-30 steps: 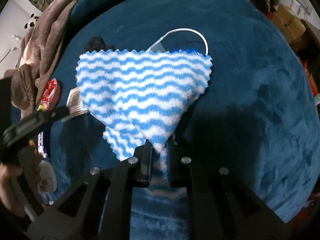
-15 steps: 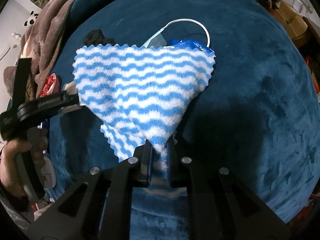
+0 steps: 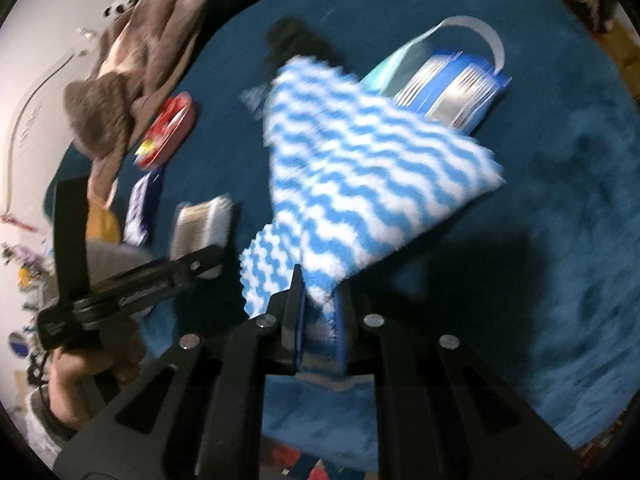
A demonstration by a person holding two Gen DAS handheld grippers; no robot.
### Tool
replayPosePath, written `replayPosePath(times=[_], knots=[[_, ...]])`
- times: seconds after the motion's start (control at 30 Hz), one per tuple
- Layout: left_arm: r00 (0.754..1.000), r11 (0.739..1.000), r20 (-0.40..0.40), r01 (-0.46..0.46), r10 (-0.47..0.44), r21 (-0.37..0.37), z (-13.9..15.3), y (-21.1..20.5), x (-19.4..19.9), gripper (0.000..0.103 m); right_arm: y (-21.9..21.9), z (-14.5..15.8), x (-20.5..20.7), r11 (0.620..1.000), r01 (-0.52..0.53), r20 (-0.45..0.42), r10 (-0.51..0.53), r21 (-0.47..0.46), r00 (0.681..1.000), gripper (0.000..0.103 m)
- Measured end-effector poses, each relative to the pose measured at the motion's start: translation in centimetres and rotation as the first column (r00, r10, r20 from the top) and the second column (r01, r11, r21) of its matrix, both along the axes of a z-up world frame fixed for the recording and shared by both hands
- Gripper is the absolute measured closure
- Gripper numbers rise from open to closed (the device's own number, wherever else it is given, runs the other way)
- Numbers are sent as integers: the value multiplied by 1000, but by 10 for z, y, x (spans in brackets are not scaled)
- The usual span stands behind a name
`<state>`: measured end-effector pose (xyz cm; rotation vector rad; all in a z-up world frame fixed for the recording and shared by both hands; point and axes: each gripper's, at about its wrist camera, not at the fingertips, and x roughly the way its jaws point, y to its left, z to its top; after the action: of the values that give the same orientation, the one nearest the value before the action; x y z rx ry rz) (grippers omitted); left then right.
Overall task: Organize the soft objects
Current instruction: 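Grasp the clear cotton swab bag with the left gripper while the right gripper lifts the cloth, then lift the swab bag and wavy cloth off the bed with both grippers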
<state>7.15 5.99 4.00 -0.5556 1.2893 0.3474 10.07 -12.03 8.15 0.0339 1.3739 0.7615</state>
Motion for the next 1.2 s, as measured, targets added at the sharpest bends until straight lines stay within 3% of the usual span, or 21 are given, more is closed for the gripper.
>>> replayPosePath(times=[0.1,0.13,0.17,0.2,0.23,0.27,0.4,0.57,0.77,0.9,1.0,1.07,1.1,1.13,1.17,1.2], knots=[[1000,1000,1,-16,16,-2,-3,-5,-10,28,2,-13,-5,998,-41,-56,38,-50,998,83],[1000,1000,1,-16,16,-1,-3,-5,-12,28,-1,-15,-3,996,-38,-54,34,-76,998,69],[1000,1000,2,-17,17,-1,-3,-5,-11,28,-5,-13,-2,996,-25,-36,22,-81,999,46],[1000,1000,2,-18,18,-3,-3,-4,-10,27,-10,-8,1,997,-7,-3,7,-75,1000,34],[1000,1000,2,-18,18,-7,-4,-4,-9,25,-15,-2,3,998,12,30,-10,-63,999,14],[1000,1000,2,-19,19,-10,-5,-5,-7,22,-21,5,6,999,29,65,-26,-46,998,7],[1000,1000,11,-22,22,-14,-7,3,-2,21,-20,17,27,1000,1,144,3,-25,990,7],[1000,1000,28,-15,15,-12,2,17,-41,21,15,10,33,986,-148,224,162,-79,961,7],[999,999,45,-18,19,-34,10,26,-61,21,38,-33,14,935,-340,79,348,-103,934,7],[999,999,52,-10,11,-33,10,26,-65,21,42,-35,-12,899,-416,123,432,-138,893,3],[999,999,48,-11,13,-39,6,27,-65,21,47,-36,-18,885,-421,156,453,-197,878,7],[999,999,43,-14,16,-42,5,28,-64,21,46,-33,-14,900,-382,166,418,-212,893,37],[999,999,42,-16,18,-46,5,30,-64,21,44,-30,-11,910,-358,169,394,-210,903,46],[999,999,40,-19,21,-48,5,31,-63,21,40,-28,-7,918,-343,170,378,-200,910,73],[999,998,39,-25,27,-51,4,31,-62,21,35,-25,-3,927,-321,169,353,-193,920,89],[999,998,39,-30,32,-55,4,32,-62,21,29,-24,2,937,-298,163,328,-183,931,89]])
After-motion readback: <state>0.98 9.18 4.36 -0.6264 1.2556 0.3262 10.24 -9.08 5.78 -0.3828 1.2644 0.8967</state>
